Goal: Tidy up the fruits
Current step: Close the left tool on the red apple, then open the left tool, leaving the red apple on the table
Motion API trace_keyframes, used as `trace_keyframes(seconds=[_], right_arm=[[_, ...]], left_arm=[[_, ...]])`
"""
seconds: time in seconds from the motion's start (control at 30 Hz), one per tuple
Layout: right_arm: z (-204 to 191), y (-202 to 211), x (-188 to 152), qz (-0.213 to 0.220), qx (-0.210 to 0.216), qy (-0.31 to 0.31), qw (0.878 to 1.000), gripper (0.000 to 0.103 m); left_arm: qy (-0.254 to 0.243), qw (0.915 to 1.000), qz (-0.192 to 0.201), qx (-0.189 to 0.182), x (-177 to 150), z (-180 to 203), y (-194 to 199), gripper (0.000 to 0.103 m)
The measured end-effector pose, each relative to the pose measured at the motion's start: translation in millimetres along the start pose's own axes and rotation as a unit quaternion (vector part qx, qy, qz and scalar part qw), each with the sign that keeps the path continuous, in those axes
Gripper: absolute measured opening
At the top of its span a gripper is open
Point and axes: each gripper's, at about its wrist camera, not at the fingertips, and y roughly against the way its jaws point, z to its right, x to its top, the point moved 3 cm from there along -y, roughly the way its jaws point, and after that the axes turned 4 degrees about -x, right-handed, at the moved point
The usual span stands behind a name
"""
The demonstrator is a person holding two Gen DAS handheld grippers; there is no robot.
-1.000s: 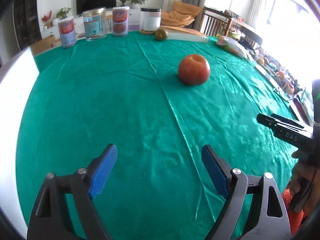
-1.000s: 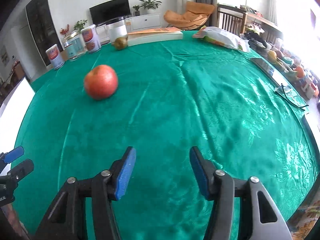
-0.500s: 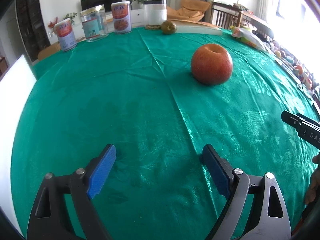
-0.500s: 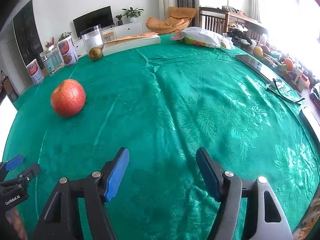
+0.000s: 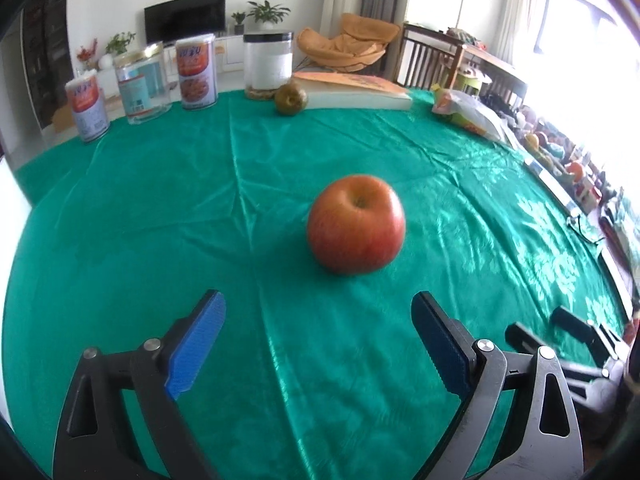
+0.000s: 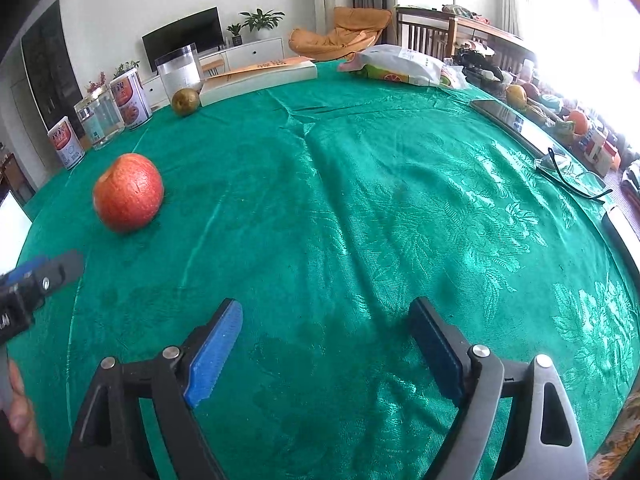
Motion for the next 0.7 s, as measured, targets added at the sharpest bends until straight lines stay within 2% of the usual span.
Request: trace_keyframes(seconds=[0.1,0.23,0.33,0.37,0.4,0.43,0.5,0.57,0.7], right_arm=[[-0.1,0.2,0.0,0.000,0.002,0.000,1.000,0.087],[-0.5,0.5,-0.2,0.000,0.004,0.000,1.000,0.088],[-0.7,0.3,0.2,-0.001,0.005,0.001,1.000,0.089],[-0.9,0.3,0.1,-0.001,0.005,0.001,1.000,0.089],[-0.7,0.5,0.1,-0.001,0.005,0.000,1.000,0.089],[-0.7,0.6,0.3,-0.001,0.006,0.000,1.000,0.089],[-0.9,0.6,0.4,-0.001,0.007,-0.001,1.000,0.089],[-1.2,0.7,0.6,-0.001,0.008,-0.001,1.000,0.089],[-1.1,0.9,0.9,0.000,0.009,-0.003,1.000,0.089]], left_arm=[[-0.014,0.9997,-0.008,0.017,17.3,9.8,-23.3,0.095],[-0.009,0.9995,-0.024,0.020,22.4,11.9,-44.9,0.095],[-0.011,0.9996,-0.016,0.022,25.7,10.1,-48.7,0.094],[-0.012,0.9997,-0.012,0.018,26.7,9.9,-48.4,0.090],[-0.015,0.9998,-0.009,0.004,27.5,11.0,-47.9,0.073],[-0.020,0.9998,-0.010,-0.003,27.8,13.8,-47.1,0.070],[-0.027,0.9995,-0.011,0.009,26.3,15.2,-45.1,0.069],[-0.025,0.9996,-0.016,0.001,22.1,10.5,-39.5,0.069],[-0.020,0.9996,-0.018,0.009,6.0,-15.5,-12.0,0.069]])
